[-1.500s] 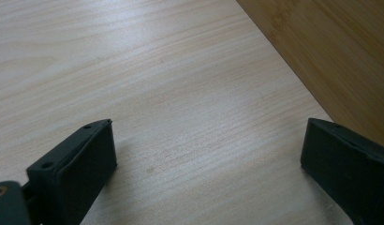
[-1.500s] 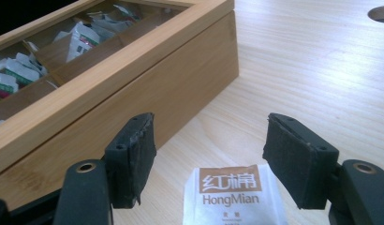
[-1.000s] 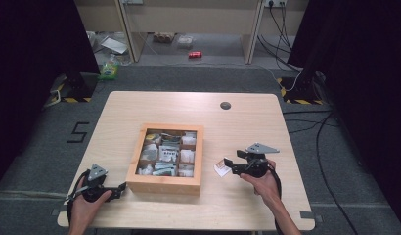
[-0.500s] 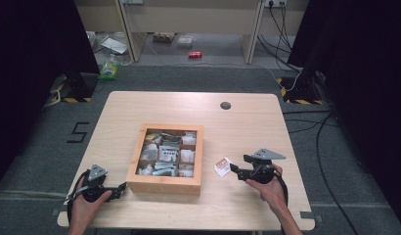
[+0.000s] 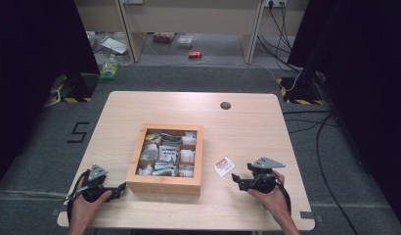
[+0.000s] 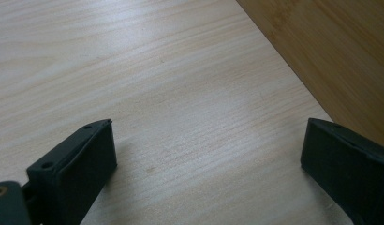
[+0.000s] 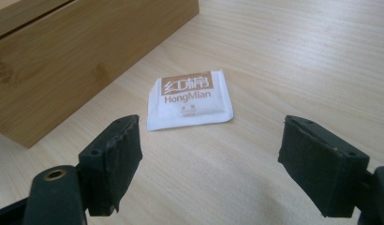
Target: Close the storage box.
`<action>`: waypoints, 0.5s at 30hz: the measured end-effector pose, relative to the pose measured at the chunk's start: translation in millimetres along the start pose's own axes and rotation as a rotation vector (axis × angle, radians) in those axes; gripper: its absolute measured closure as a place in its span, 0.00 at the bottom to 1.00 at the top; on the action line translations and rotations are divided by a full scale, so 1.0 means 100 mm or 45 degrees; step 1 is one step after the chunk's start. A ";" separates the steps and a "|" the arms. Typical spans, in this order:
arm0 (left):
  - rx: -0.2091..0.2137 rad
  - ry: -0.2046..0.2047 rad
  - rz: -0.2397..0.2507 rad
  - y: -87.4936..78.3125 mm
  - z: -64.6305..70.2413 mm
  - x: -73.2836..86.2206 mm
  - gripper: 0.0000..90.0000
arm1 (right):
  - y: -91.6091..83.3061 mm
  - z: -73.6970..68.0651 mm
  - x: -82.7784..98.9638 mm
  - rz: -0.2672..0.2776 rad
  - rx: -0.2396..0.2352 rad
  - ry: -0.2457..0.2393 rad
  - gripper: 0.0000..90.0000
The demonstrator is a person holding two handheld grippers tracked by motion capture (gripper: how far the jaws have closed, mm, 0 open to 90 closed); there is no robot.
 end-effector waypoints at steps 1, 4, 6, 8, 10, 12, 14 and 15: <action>0.000 0.000 0.000 0.00 0.00 0.00 0.03 | -0.01 -0.01 0.01 0.006 -0.001 0.001 0.24; 0.000 0.000 0.000 0.00 0.00 0.00 0.03 | -0.04 -0.02 0.04 0.003 -0.005 -0.004 0.23; 0.000 0.000 0.000 0.00 0.00 0.00 0.03 | -0.05 -0.03 0.07 -0.009 -0.003 0.000 0.23; 0.000 0.000 0.000 0.00 0.00 0.00 0.03 | -0.06 -0.03 0.11 -0.029 0.008 -0.001 0.23; 0.000 0.000 0.000 0.00 0.00 0.00 0.03 | -0.07 -0.02 0.14 -0.043 0.029 0.004 0.23; 0.000 0.000 0.000 0.00 0.00 0.00 0.03 | -0.10 -0.01 0.17 -0.046 0.032 0.006 0.23; 0.000 0.000 0.000 0.00 0.00 0.00 0.03 | -0.12 0.01 0.20 -0.057 0.043 0.021 0.23; 0.000 0.000 0.000 0.00 0.00 0.00 0.03 | -0.13 0.02 0.22 -0.065 0.052 0.016 0.23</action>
Point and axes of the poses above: each handheld gripper's, and its own axes: y roughly forward along the jaws, x roughly out of its underside, z roughly to its right, the point moved 3 cm from there along y, roughly forward along the jaws, and after that the axes turned 10 degrees about -z, right-handed, at the moved point
